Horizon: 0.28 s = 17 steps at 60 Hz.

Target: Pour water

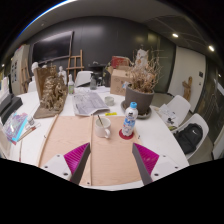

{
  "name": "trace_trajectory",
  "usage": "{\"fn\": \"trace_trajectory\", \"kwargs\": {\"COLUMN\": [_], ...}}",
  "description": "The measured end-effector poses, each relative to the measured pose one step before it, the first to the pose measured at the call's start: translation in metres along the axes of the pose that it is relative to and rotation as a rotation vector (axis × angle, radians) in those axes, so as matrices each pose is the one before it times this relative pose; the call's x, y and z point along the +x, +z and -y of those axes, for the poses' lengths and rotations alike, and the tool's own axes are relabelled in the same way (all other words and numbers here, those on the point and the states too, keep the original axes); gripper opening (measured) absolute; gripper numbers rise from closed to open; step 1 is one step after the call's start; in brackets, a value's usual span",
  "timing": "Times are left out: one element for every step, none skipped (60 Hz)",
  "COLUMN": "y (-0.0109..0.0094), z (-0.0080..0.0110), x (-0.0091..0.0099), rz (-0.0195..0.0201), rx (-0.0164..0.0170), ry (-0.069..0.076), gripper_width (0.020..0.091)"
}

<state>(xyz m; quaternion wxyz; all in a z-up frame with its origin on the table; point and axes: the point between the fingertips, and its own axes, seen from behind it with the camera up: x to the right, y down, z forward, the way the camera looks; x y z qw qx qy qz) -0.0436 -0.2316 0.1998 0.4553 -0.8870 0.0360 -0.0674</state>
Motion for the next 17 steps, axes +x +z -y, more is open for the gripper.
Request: {"fn": "trace_trajectory", "kwargs": {"y": [-0.00303, -0.00218, -0.00216, -0.00172, -0.00182, -0.00154, -0.00116, -0.00096, 0.0001, -0.00054, 0.00007, -0.00036, 0.0, -0.00019, -0.00018, -0.00003, -0.00008], "z": [-0.00131, -0.00112, -0.00136, -0.00141, -0.00154, -0.00155, -0.00137, -0.00114, -0.0001, -0.00122, -0.00129, -0.00194, -0.00154, -0.00095, -0.00036, -0.00018, 0.00049], "x": [-0.00131, -0.00086, -0.00085, -0.00027, 0.00006, -0.00011, -0.00052, -0.00013, 0.00066, 0.0011, 0.00106, 0.00119, 0.00113, 0.00066, 0.00016, 0.00029, -0.00001], "rz": [0.00156, 0.00163, 0.0009, -0.0007, -0.00163, 0.00043, 0.00253, 0.00227, -0.00081, -0.00339, -0.00421, -0.00409, -0.00302, -0.00188, -0.00054, 0.00176, 0.00146], "rx": [-0.00038, -0.0003, -0.00062, -0.00077, -0.00293, -0.00288, -0.00232, -0.00142, -0.00188, -0.00136, -0.00323, -0.00572, -0.00515, -0.00265, 0.0007, 0.00337, 0.00323], "ry": [-0.004, -0.0039, -0.0046, -0.0052, -0.0029, 0.0004, 0.004, 0.0039, 0.0023, 0.0004, -0.0003, -0.0011, -0.0024, -0.0033, -0.0036, -0.002, 0.0001], "gripper_width": [0.0857, 0.0854, 0.0854, 0.0853, 0.0852, 0.0853, 0.0853, 0.0853, 0.0854, 0.0853, 0.0852, 0.0854, 0.0855, 0.0856, 0.0856, 0.0856, 0.0855]}}
